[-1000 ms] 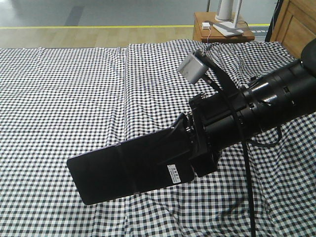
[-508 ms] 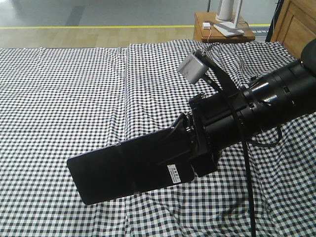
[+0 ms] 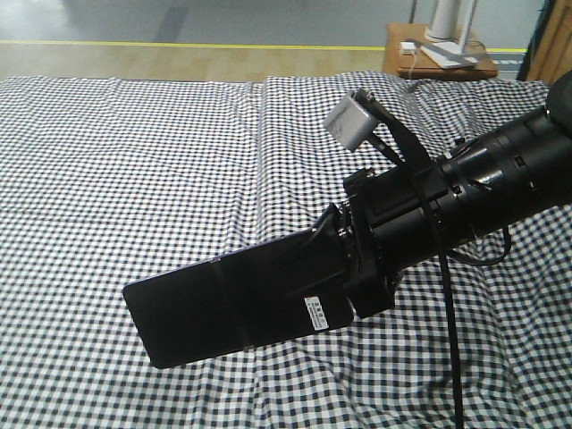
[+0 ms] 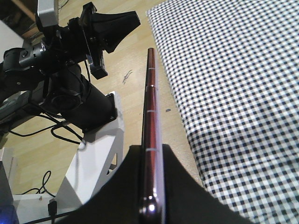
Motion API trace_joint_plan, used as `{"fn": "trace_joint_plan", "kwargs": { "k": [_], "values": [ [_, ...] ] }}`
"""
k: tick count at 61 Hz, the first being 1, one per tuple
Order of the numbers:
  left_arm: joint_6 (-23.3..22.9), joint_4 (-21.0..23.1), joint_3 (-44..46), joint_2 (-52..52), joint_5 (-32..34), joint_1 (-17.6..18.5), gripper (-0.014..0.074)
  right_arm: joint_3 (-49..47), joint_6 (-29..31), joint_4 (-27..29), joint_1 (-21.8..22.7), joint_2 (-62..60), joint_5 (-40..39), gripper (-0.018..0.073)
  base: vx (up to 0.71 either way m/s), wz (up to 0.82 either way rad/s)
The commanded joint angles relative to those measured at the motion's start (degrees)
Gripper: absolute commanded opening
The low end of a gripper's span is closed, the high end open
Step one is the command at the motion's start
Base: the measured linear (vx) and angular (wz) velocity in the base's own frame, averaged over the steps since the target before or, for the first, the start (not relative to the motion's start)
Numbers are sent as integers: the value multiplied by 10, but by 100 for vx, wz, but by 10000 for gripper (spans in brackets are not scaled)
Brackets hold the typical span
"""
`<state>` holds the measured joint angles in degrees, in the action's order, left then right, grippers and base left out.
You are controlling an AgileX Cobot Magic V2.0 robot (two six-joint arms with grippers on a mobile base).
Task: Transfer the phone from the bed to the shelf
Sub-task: 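Hold the phone in the right gripper while the base turns away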
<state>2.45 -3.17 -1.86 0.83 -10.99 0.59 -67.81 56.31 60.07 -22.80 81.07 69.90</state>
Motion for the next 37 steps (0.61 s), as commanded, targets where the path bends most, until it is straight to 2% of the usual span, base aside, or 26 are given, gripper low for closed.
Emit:
{"fn": "trace_joint_plan", "kwargs": {
  "k": [1,37],
  "values": [
    [-2,3,15,6,42,1,1,-14,2,46,0,-21,40,-1,-7,29],
    [-2,3,15,6,42,1,1,-14,4,46,0,-21,40,-1,-7,28]
  ]
}}
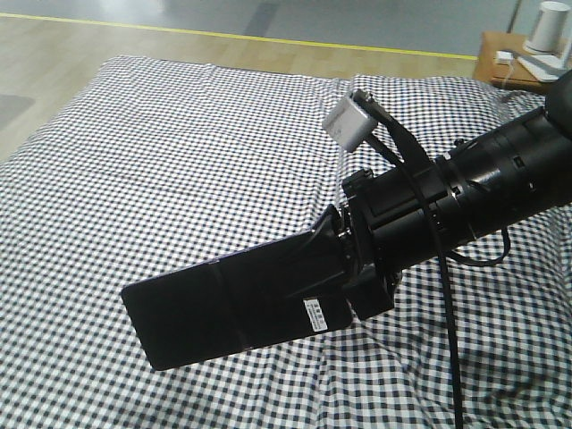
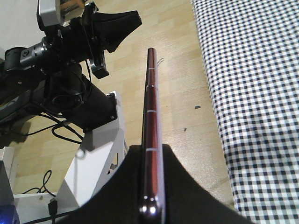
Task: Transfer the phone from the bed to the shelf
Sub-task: 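Hold the phone in the right gripper while the base turns away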
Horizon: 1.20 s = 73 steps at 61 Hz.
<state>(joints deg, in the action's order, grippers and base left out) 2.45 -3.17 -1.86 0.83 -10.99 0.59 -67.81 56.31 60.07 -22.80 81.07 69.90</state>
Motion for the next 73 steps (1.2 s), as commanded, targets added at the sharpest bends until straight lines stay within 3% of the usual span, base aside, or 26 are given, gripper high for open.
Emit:
{"fn": "trace_joint_plan", "kwargs": {
  "k": [1,73],
  "values": [
    [-2,3,15,6,42,1,1,-14,4,46,0,-21,40,-1,-7,30],
    [-2,3,15,6,42,1,1,-14,4,46,0,-21,40,-1,-12,47]
  ]
}}
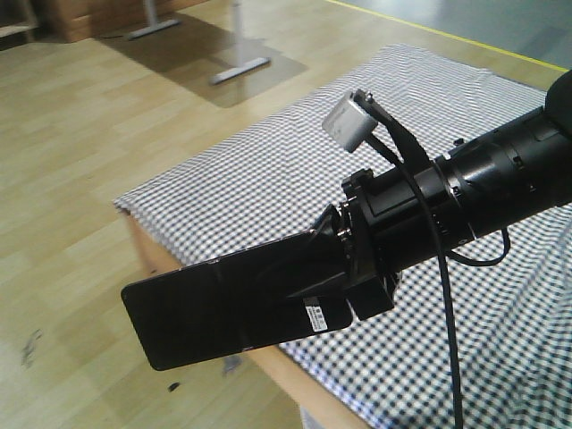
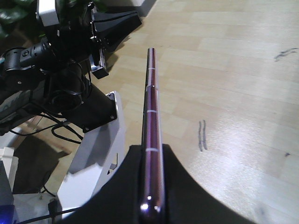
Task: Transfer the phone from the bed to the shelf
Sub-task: 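Hold the phone in the right gripper while the base turns away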
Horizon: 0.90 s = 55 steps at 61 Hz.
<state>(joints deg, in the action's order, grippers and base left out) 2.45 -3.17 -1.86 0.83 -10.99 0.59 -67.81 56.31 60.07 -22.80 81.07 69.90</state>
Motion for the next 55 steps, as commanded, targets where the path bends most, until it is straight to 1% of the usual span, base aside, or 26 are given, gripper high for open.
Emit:
{"fn": "trace_joint_plan", "kwargs": {
  "k": [1,55],
  "values": [
    [-2,3,15,6,42,1,1,-14,4,46,0,-21,40,-1,-15,59],
    [-2,3,15,6,42,1,1,-14,4,46,0,-21,40,-1,-14,56]
  ]
}}
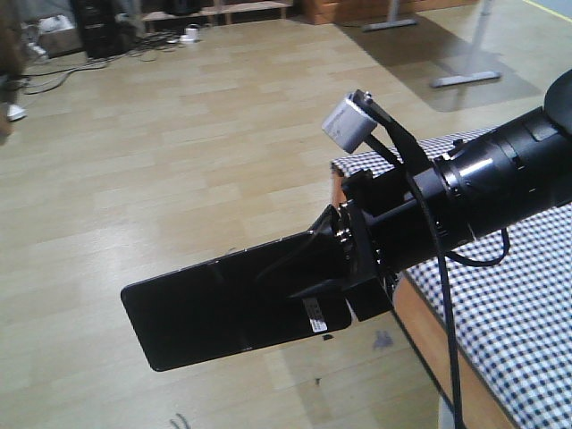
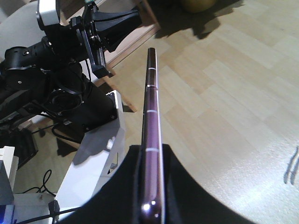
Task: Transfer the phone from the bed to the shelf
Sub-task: 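Hold the phone in the right gripper while the base turns away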
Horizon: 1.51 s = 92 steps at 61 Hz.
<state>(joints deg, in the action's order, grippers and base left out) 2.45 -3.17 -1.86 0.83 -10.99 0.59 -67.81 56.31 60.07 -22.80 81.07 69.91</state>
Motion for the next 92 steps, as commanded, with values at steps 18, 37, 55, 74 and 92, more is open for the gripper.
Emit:
{"fn": "trace_joint_plan", "kwargs": {
  "k": [18,37,55,74,92],
  "values": [
    [-2,3,15,6,42,1,1,-14,4,46,0,-21,40,-1,-10,40],
    [-2,3,15,6,42,1,1,-14,4,46,0,-21,40,-1,-6,26],
    [-2,3,15,6,42,1,1,-14,4,46,0,-21,40,-1,0,17],
    [-2,3,15,6,42,1,1,-14,4,46,0,-21,40,-1,8,9],
    [-2,3,15,6,42,1,1,-14,4,46,0,-21,40,-1,15,11]
  ]
}}
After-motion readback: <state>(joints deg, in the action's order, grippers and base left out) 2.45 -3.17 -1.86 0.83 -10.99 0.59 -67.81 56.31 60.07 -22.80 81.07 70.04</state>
